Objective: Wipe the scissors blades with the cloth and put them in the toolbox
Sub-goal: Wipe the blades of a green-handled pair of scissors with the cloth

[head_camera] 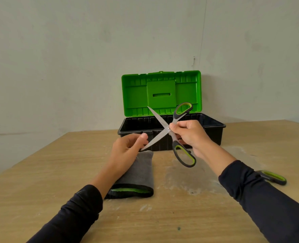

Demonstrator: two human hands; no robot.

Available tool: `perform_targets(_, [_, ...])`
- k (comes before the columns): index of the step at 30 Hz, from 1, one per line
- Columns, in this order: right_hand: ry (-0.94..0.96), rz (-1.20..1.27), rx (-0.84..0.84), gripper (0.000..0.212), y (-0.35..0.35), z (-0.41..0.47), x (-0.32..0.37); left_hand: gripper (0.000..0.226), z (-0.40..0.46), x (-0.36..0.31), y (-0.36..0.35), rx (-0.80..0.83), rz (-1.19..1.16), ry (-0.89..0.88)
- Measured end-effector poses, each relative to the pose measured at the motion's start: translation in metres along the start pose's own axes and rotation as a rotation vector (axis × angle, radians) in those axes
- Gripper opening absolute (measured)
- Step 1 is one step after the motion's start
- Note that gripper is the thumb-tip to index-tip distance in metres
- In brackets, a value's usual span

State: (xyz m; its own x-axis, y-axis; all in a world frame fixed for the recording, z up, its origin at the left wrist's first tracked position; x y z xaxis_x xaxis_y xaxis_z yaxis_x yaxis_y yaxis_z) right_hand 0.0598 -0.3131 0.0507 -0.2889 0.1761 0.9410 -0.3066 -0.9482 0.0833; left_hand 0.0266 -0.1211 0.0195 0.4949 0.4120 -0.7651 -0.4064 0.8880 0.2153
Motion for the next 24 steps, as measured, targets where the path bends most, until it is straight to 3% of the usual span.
perform_targets(6, [-0.047, -0.026, 0.097, 0.02, -0.014, -0.016, 0.003, 0.011, 0.001, -0.006, -0.002, -0.087, -0.036, 0.001])
perform_targets(13, [-0.118, 0.074, 0.192, 0.019, -0.021, -0.024, 0.01, 0.041, 0.003, -0.006, 0.002, -0.301, -0.437, 0.357])
perform_targets(18, [-0.199, 0.121, 0.334, 0.012, -0.022, -0.03, 0.017, 0.01, 0.007, -0.008, 0.003, -0.317, -0.646, 0.461])
perform_targets(19, [-0.197, 0.085, 0.34, 0.015, -0.021, -0.03, 0.016, 0.013, 0.007, -0.009, 0.003, -0.35, -0.651, 0.448])
perform_targets(21, [-0.108, -0.07, 0.267, 0.017, -0.02, -0.029, 0.013, 0.019, 0.006, -0.01, 0.002, -0.43, -0.656, 0.433])
perform_targets(24, [0.173, -0.319, 0.05, 0.02, -0.02, -0.032, 0.007, 0.019, 0.002, -0.013, 0.002, -0.523, -0.676, 0.473])
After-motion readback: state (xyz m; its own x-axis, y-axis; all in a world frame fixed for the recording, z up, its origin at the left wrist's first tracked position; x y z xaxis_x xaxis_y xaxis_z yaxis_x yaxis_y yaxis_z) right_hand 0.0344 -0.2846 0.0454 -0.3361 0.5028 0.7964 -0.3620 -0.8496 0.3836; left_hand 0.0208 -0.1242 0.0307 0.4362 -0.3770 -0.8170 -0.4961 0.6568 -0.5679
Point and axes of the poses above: each hand's wrist, its own z-axis towards the middle knuckle, its own y-axis out of the back of the hand, x = y × z, the point moved 1 cm from there along z, towards the middle knuckle, and after that the axes turned 14 degrees about -x, right-handed, at the moved point
